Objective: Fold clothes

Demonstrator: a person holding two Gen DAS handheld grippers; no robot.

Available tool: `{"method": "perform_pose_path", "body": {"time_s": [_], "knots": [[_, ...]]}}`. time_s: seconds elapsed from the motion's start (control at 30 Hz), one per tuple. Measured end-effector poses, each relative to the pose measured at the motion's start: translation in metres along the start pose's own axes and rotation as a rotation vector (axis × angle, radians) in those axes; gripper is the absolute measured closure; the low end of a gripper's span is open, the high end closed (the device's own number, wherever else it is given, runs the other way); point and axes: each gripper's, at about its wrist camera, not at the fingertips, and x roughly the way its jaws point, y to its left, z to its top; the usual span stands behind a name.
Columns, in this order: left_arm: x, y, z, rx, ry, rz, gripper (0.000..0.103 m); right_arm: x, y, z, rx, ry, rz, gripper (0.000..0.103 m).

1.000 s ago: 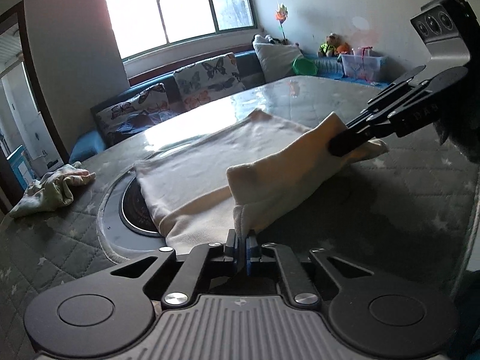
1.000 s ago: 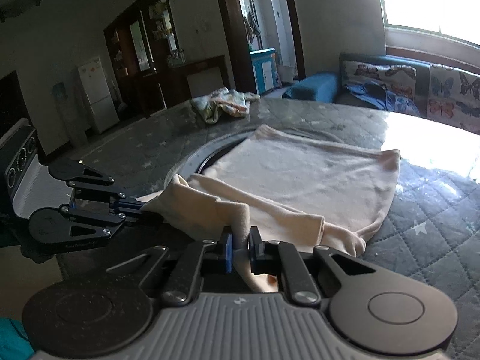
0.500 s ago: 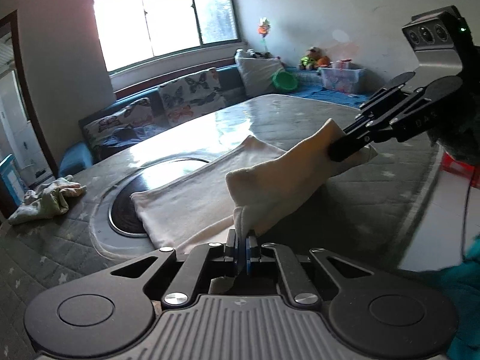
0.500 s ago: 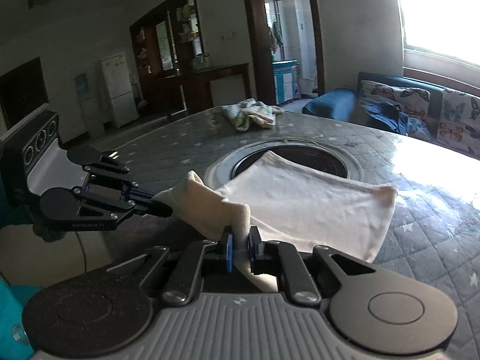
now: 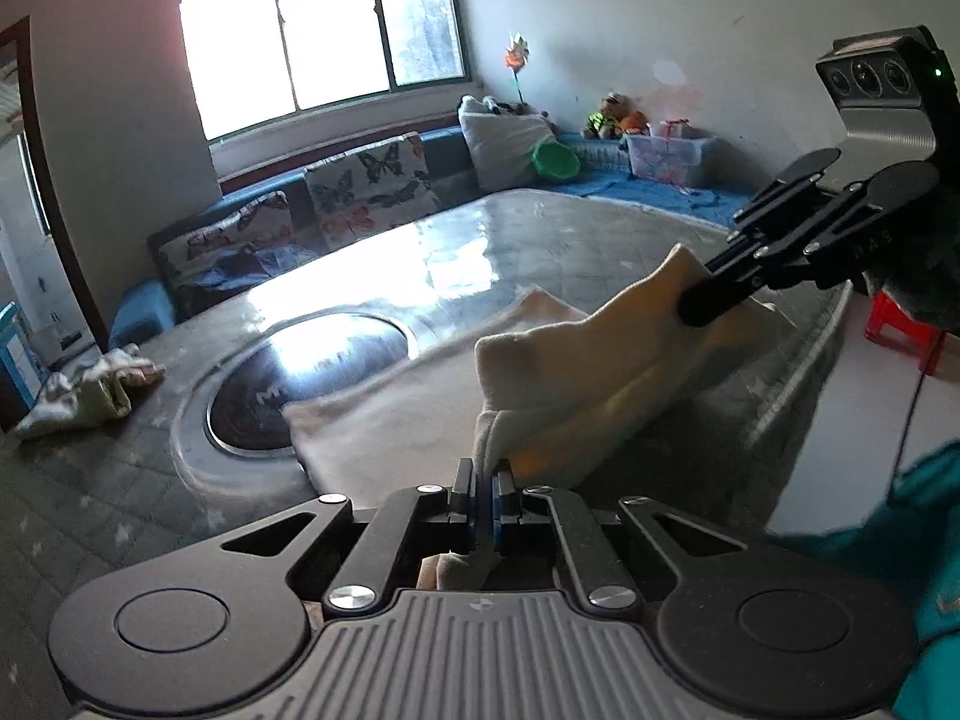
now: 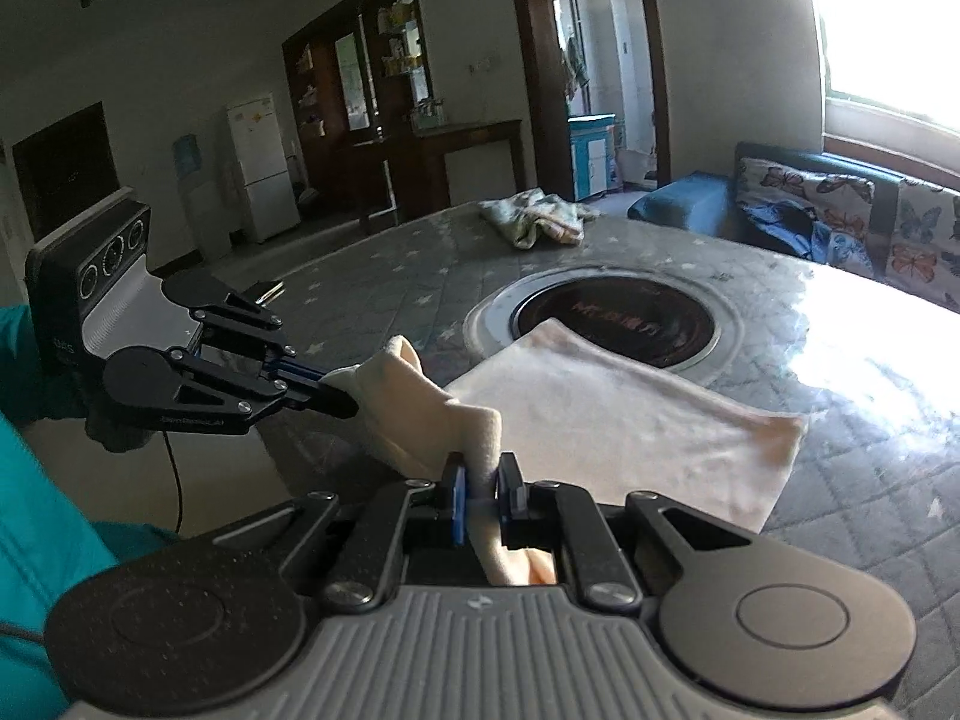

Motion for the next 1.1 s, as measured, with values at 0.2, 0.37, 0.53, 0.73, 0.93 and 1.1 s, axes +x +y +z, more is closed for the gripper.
{"method": "perform_pose_path", "body": {"time_s": [0.2,0.37,0.53,0.73,0.93,1.1], "knots": [[0.030,0.024,0.022,-0.005,-0.035,0.022,0.098,0.015,-0.030,0.023,0.016,-0.024,-0.038,0.094],[0.074,0.051,0.047,-0.010,-0.040,0.056,0.098,0.043,-0.066,0.050,0.033,-0.024,-0.080,0.094],[0.139,0.077,0.055,-0.053,0.023,0.095,0.097,0.090,-0.112,0.068,0.095,-0.007,-0.145,0.094],[0.199,0.096,0.042,-0.141,0.115,0.132,0.094,0.151,-0.153,0.053,0.203,0.046,-0.220,0.093],[0.203,0.101,0.035,-0.181,0.114,0.160,0.081,0.167,-0.164,0.034,0.270,0.060,-0.254,0.084],[0.201,0.112,0.039,-0.210,0.111,0.201,0.076,0.146,-0.164,0.026,0.275,0.043,-0.275,0.082]]}}
